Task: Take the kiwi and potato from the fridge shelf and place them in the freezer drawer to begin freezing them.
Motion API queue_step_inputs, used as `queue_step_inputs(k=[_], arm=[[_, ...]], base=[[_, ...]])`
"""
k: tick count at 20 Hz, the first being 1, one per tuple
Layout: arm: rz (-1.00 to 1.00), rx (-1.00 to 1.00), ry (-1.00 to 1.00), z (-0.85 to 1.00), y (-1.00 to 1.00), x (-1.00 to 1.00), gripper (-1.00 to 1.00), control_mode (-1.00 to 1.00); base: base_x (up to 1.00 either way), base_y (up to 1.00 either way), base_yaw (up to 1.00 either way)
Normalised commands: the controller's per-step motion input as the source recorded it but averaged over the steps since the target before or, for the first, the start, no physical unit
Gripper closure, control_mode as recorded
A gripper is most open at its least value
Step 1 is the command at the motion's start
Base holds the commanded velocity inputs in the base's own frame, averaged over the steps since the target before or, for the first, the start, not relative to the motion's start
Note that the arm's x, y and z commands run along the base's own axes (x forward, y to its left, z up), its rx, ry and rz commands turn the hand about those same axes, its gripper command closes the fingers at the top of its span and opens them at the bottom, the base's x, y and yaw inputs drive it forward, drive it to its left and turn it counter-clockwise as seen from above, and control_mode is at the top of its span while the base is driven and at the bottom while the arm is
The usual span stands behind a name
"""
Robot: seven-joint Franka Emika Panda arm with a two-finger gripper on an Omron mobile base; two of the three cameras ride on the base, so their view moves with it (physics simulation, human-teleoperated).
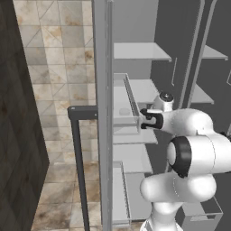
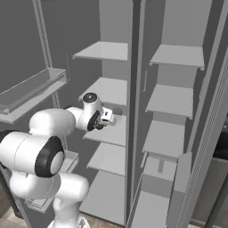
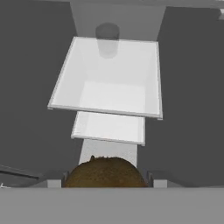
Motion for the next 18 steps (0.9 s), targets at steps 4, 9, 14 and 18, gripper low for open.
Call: queue_step_inputs(k=[4,9,14,18], arm=[[0.0,0.0,0.11,-0.31,0.3,-0.5,1.0,-1.0],[-0.02,0.04,0.01,-0.16,0.08,-0.7,1.0,1.0],[0.0,0.0,0.0,0.0,0.0,0.0,1.0,1.0],[0.0,0.0,0.0,0.0,0.0,0.0,1.0,1.0]], base=[[0.0,0.0,0.0],[-0.2,0.02,-0.03],[-0.99,0.07,-0.27],[-0.56,0.0,-0.41]])
